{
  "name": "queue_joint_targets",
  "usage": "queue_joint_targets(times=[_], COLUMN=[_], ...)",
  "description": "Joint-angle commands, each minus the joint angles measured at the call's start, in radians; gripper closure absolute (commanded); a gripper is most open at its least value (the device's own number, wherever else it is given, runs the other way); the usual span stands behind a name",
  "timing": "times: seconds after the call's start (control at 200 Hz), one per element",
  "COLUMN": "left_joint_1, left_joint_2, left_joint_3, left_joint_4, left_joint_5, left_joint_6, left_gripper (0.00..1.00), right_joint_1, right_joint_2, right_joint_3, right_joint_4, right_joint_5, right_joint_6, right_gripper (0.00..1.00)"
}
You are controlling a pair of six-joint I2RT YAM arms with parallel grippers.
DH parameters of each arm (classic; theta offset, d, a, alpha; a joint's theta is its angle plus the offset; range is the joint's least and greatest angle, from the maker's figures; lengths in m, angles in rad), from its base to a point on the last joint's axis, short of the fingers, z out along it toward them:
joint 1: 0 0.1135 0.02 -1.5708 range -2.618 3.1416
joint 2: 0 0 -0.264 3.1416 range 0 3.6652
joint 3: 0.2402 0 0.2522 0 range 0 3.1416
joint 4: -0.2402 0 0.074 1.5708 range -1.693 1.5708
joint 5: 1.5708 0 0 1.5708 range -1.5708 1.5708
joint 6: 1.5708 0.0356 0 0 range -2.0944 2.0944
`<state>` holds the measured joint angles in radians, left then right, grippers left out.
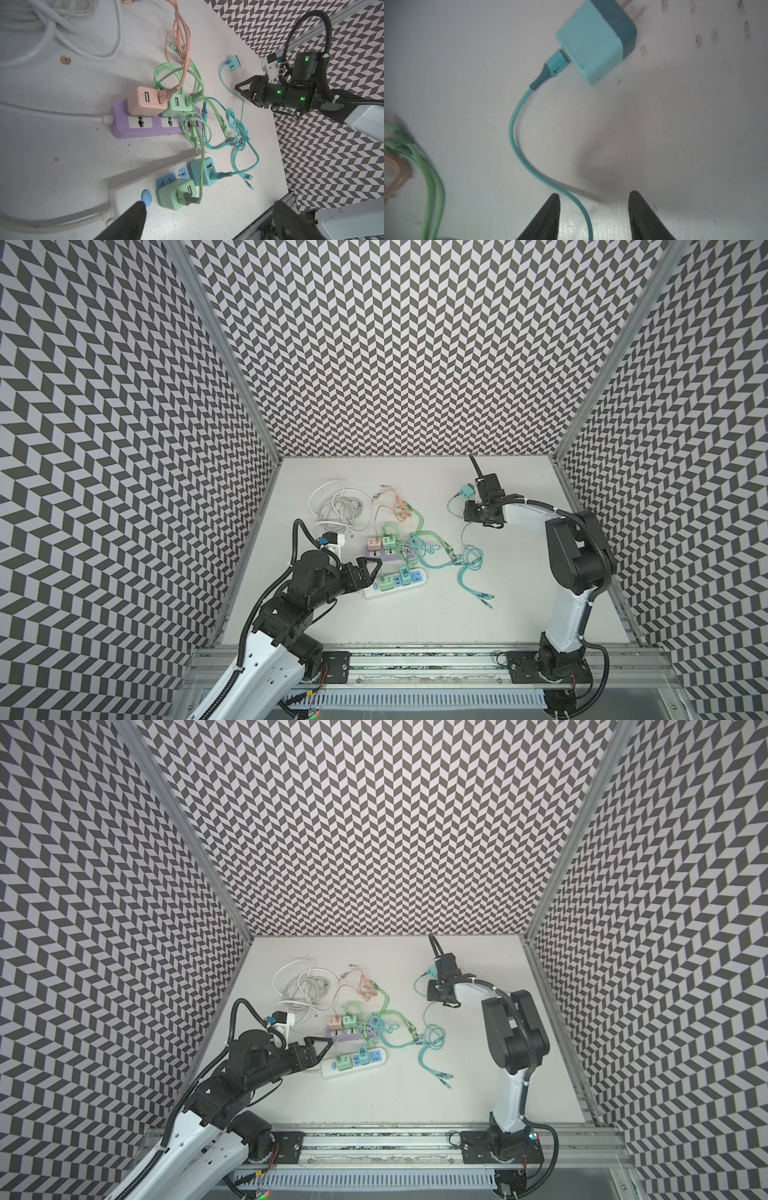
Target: Insert the plug
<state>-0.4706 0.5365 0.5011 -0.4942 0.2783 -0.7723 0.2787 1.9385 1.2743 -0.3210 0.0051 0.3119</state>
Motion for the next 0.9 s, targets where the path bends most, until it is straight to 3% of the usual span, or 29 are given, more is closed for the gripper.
queue_joint_targets(times=[0.0,0.26,0.511,0.896], left_joint_1=[0.004,0.003,0.004,0.004], left_joint_2=[-0.004,-0.005,-0.015,-0.014], left_joint_3=[-0.012,-0.006,-0.006,-0.006], left_joint_4=[0.022,0.013,0.009,0.017], left_joint_5=[0.010,0.012,0.019,0.034], left_joint_6=[0.004,0.005,0.007,0.017], left_gripper=[0.04,0.04,0.04,0.04], right_joint_1=[0.005,-0.003,-0.005,-0.005], right_joint_2=[0.028,0.167,0.220,0.289], right_joint_3=[0.095,0.258,0.269,0.311], right_joint_4=[0.036,0.014,0.078,0.120], right_joint_5=[0.004,0.098,0.160,0.173], right_joint_6=[0.035,0.182,0.347,0.424], right_gripper=[0.43,0.40,0.38,0.32])
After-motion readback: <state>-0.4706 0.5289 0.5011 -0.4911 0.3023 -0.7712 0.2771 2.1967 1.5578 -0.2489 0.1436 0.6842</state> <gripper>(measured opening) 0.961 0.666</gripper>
